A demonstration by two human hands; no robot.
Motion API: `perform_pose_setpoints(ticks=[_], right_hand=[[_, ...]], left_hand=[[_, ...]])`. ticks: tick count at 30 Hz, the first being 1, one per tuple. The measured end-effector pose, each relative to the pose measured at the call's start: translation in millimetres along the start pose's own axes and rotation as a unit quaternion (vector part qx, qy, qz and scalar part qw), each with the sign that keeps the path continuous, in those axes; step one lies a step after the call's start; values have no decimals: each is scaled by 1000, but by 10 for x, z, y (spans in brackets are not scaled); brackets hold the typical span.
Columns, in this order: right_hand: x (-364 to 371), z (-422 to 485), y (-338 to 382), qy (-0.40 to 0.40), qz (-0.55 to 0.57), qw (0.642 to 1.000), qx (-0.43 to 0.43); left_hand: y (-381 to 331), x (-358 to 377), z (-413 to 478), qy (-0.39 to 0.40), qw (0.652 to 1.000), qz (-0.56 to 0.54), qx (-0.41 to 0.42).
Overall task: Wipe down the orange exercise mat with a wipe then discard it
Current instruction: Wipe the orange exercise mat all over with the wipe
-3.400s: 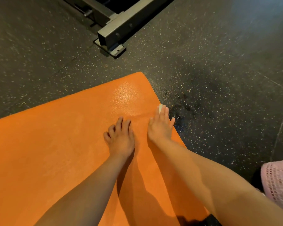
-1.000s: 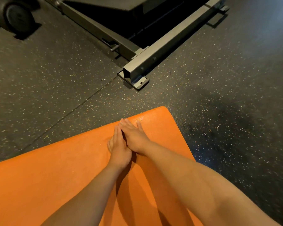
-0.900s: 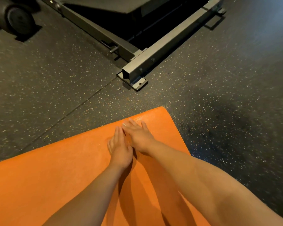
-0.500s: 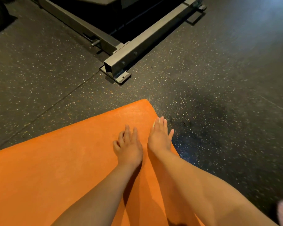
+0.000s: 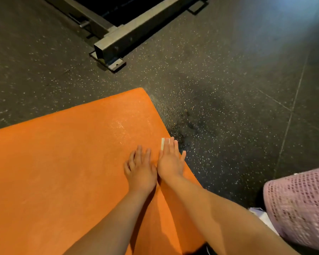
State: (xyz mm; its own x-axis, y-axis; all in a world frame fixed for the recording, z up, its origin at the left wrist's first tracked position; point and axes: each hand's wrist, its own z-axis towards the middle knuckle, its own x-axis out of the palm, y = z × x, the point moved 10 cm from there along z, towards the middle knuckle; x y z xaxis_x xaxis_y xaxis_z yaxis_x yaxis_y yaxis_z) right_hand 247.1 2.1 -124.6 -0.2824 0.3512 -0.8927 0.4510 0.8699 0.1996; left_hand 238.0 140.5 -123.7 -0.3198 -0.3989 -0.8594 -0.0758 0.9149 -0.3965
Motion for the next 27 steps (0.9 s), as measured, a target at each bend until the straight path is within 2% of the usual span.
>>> perform_pose_setpoints(ticks=[9, 15, 19, 24, 27], right_hand=[[211, -966, -577, 60, -82, 995, -2], [207, -1656, -713, 114, -88, 989, -10], [178, -1957, -618, 114, -100, 987, -61], [124, -2258, -417, 55, -66, 982, -171], [207, -2415, -249, 83, -12, 973, -217]], left_hand=[[42, 232, -1007, 62, 998, -9, 11], [109, 277, -1597, 107, 994, -35, 2], [158, 211, -1942, 112, 992, -52, 3], [392, 89, -2272, 119, 993, -20, -17], [529, 133, -2494, 154, 988, -7, -14]])
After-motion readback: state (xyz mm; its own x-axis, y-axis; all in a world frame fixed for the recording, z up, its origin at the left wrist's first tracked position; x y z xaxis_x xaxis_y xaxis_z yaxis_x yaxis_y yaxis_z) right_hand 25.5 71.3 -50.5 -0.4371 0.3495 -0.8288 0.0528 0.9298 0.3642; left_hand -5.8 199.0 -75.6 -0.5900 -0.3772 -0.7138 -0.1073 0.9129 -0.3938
